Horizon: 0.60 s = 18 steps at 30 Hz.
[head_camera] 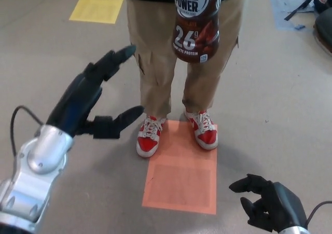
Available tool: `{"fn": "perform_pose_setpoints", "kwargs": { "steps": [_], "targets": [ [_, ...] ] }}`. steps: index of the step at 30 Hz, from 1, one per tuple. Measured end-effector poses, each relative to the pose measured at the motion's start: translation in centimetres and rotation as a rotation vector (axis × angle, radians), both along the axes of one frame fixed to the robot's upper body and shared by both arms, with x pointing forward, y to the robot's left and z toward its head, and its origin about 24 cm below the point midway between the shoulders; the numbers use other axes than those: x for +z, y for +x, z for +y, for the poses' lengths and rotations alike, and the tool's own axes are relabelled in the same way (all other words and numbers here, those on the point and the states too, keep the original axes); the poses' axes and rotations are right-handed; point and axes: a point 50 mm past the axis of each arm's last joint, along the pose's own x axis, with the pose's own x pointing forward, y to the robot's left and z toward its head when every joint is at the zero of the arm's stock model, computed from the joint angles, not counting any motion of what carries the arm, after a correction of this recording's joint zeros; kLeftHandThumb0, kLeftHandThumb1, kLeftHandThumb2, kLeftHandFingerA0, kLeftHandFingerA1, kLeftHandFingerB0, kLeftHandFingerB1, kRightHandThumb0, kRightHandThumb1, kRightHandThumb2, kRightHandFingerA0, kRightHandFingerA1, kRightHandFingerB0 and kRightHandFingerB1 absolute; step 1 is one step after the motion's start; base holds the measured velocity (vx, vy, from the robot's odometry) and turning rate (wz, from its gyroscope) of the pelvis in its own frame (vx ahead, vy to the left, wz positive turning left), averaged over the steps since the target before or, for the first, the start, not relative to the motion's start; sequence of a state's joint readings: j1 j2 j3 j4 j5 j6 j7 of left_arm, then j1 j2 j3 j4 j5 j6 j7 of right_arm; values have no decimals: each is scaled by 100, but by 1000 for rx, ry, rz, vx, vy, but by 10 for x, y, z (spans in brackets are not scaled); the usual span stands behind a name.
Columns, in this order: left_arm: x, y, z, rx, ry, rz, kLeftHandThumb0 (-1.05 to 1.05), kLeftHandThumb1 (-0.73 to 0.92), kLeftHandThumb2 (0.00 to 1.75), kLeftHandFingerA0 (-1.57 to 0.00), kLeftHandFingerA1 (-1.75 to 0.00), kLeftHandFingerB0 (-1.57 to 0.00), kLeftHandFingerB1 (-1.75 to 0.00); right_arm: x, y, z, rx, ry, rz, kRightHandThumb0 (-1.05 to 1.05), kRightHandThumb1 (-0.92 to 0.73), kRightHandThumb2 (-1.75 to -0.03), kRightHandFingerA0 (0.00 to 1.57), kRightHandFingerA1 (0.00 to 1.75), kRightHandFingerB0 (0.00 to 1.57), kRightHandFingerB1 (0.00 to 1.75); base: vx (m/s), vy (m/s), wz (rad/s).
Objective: The robot recieved a bottle of protein shake from a person using its left hand and then shake the protein up and down 2 two times and hand it back to the person
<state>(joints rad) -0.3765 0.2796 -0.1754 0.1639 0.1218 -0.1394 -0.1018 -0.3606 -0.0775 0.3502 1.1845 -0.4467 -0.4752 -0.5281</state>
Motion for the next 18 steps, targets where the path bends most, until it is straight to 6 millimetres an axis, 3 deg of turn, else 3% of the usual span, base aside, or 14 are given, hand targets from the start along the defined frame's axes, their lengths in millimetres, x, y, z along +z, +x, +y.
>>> {"fn": "perform_pose_setpoints", "kwargs": {
  "steps": [3, 5, 8, 10, 18],
  "targets": [
    [12, 4, -5, -23, -2, 1, -77, 51, 91, 0, -19, 0, -15, 0, 0, 0, 2, 0, -1, -26, -74, -68, 99, 60, 79, 60, 0, 0, 0],
    [20, 8, -9, -37, -2, 4, -89, 56, 92, 0, -7, 0, -2, 0, 0, 0, 4, -1, -2, -27, -76, -67, 100, 57, 78, 58, 0, 0, 0],
    [29, 13, -12, -50, 0, 9, -88, 56, 92, 0, -8, 0, -3, 0, 0, 1, 5, -2, -3, -27, -77, -68, 100, 58, 77, 60, 0, 0, 0],
    [37, 17, -15, -62, -1, 16, -83, 53, 93, -1, -19, 0, -9, 0, 0, 1, 7, -3, -4, -25, -72, -64, 101, 62, 79, 62, 0, 0, 0],
    [62, 29, -26, -97, -4, 48, -94, 60, 96, 0, -15, 0, 0, 0, 0, 1, 16, -6, -9, -28, -75, -69, 101, 62, 78, 64, 0, 0, 0]
  ]
}}
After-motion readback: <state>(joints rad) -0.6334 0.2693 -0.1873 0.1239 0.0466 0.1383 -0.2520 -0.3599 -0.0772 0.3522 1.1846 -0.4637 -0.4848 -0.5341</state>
